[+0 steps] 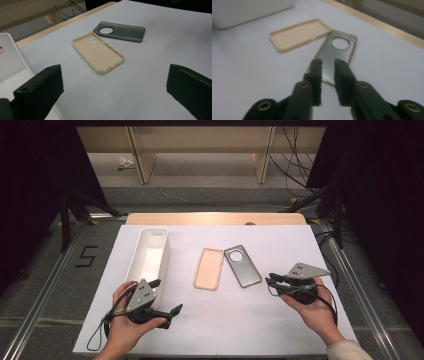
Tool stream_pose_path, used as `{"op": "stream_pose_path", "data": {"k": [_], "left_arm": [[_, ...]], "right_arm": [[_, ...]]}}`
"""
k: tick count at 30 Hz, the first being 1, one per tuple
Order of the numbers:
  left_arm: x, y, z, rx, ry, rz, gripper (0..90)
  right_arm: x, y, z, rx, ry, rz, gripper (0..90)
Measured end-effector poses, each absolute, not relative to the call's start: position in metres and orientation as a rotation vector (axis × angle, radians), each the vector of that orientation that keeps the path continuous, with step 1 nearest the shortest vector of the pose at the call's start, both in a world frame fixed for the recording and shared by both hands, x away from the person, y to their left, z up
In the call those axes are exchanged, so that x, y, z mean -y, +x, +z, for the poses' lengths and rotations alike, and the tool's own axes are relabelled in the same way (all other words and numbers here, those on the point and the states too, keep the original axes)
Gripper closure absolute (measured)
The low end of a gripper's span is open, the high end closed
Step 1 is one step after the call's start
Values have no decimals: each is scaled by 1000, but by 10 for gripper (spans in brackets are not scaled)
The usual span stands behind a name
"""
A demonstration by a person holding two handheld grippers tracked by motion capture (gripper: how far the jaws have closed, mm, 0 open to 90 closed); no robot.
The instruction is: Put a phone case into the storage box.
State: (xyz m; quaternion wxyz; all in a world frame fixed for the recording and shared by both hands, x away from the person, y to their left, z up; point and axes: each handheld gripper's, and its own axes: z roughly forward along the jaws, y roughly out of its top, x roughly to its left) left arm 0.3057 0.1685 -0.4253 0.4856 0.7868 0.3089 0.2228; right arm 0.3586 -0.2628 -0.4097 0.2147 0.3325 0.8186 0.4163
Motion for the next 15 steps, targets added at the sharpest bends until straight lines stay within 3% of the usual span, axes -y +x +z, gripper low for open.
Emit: {"op": "stream_pose_path", "data": {"k": [3,15], "left_arm": [[-168,307,-426,-755,1915,545,5],[-170,309,-427,-760,1921,547,8]], "right_arm": [[265,370,-413,-2266,986,1083,896],[259,420,-438,-2346,1174,878,900]]}}
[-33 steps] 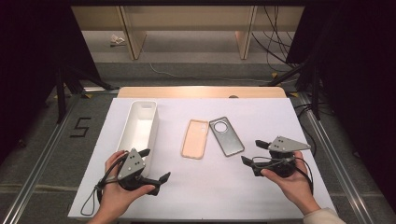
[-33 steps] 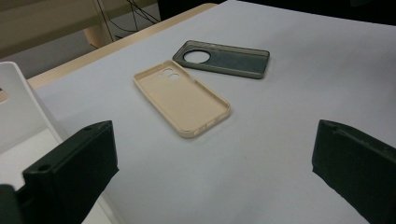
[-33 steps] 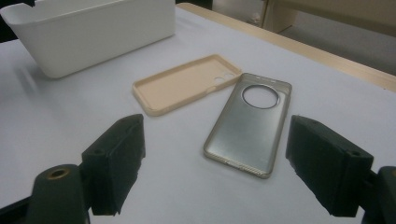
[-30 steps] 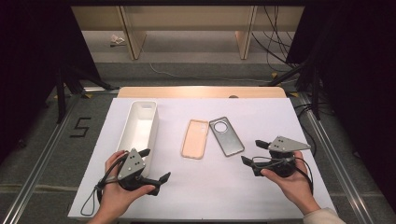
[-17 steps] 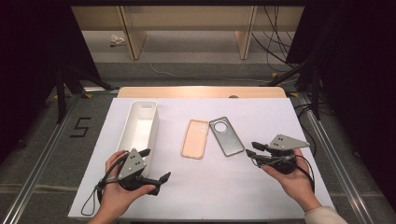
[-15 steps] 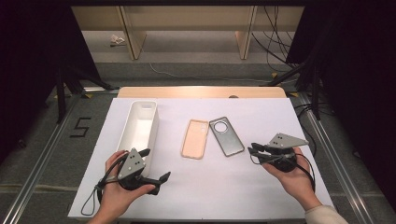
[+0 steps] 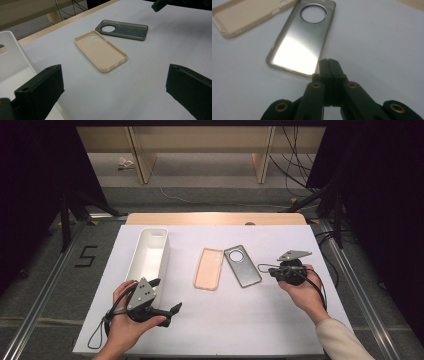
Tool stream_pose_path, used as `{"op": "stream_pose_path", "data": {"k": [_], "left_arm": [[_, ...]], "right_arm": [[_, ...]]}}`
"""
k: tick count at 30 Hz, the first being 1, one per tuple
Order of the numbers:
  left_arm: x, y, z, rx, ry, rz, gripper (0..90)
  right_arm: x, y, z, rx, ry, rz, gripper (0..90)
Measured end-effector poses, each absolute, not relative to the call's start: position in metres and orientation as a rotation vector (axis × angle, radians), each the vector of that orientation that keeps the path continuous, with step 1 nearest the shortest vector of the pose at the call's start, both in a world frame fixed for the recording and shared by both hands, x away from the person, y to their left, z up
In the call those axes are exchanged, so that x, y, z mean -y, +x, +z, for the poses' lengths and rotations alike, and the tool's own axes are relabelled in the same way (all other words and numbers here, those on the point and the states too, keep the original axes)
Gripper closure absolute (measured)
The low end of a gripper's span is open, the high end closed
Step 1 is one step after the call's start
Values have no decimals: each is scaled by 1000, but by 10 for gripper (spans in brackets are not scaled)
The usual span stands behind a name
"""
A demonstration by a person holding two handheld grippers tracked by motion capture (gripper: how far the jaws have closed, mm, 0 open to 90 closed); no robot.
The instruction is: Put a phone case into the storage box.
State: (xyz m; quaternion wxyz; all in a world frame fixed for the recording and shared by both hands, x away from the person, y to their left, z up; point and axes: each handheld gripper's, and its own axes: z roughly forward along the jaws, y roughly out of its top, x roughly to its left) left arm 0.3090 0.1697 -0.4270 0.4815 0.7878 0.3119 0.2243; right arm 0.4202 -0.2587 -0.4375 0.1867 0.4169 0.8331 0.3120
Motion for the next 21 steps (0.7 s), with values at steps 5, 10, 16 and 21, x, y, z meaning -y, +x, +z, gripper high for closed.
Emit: {"op": "stream_pose_path", "data": {"k": [5,10,16,21], "left_arm": [[-169,309,-427,-758,1923,544,9],[-169,309,-427,-756,1923,543,9],[-169,309,-427,-756,1922,540,9],[-169,309,-427,-755,1922,540,9]], "right_arm": [[255,439,-451,-2386,1250,808,900],[246,450,-461,-2437,1280,754,900],[241,454,-465,-2476,1285,719,900],[238,453,-467,-2502,1282,697,900]]}}
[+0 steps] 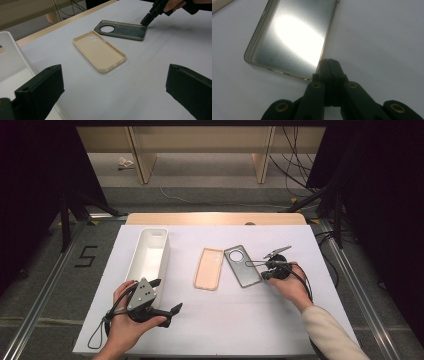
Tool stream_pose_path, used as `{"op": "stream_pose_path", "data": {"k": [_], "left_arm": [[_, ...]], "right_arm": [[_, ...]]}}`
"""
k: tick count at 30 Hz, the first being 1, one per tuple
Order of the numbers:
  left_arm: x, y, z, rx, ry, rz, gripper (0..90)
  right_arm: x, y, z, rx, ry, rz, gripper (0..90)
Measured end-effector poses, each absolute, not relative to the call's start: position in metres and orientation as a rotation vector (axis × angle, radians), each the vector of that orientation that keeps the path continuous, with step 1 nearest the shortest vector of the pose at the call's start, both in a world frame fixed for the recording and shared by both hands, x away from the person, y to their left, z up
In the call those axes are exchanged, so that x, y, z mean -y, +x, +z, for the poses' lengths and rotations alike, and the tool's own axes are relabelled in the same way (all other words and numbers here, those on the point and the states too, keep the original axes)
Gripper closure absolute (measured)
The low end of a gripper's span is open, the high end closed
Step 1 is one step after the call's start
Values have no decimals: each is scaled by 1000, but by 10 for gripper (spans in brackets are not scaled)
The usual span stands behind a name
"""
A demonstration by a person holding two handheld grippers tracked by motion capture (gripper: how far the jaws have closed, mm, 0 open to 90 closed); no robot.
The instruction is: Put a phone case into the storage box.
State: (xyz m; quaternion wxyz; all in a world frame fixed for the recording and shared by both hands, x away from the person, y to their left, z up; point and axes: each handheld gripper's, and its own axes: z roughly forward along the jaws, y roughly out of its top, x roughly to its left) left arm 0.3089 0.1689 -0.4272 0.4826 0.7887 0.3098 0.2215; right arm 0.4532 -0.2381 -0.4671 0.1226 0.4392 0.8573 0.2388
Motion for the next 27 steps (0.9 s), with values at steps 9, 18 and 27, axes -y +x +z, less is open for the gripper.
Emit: {"op": "stream_pose_path", "data": {"k": [9,18,27], "left_arm": [[-169,309,-427,-752,1923,539,9],[-169,309,-427,-752,1923,538,9],[-169,309,-427,-751,1921,536,9]], "right_arm": [[231,448,-467,-2542,1252,675,900],[220,440,-466,-2589,1225,657,900],[212,436,-465,-2621,1199,658,900]]}}
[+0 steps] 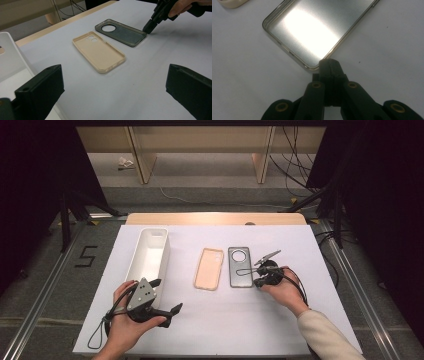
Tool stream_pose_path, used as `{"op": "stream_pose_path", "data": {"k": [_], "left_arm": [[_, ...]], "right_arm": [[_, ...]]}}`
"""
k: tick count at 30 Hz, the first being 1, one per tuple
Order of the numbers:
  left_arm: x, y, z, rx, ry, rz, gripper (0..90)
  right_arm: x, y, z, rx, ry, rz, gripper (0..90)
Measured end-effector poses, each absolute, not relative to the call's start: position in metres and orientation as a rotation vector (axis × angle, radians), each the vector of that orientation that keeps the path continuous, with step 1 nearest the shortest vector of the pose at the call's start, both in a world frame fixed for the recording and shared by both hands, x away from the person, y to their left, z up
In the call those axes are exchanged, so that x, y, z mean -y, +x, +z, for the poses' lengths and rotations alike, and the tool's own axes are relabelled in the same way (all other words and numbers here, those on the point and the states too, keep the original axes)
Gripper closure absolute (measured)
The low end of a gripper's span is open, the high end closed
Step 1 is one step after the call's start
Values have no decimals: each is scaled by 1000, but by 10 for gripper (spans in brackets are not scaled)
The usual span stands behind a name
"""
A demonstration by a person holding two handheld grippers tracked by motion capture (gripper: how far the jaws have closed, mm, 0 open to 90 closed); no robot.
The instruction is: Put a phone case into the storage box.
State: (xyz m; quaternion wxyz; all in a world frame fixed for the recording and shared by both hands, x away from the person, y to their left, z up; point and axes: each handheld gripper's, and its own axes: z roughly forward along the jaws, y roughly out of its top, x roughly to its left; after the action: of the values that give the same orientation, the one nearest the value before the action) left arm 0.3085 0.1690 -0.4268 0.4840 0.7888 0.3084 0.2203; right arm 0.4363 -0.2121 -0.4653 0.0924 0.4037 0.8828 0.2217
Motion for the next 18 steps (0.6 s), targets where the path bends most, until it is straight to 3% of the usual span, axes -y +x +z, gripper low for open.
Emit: {"op": "stream_pose_path", "data": {"k": [10,16,18], "left_arm": [[-169,309,-427,-750,1921,537,9],[-170,309,-427,-751,1918,537,9],[-170,309,-427,-751,1920,535,9]], "right_arm": [[211,436,-465,-2627,1194,656,900],[212,435,-459,-2622,1039,623,740],[214,434,-454,-2614,943,600,622]]}}
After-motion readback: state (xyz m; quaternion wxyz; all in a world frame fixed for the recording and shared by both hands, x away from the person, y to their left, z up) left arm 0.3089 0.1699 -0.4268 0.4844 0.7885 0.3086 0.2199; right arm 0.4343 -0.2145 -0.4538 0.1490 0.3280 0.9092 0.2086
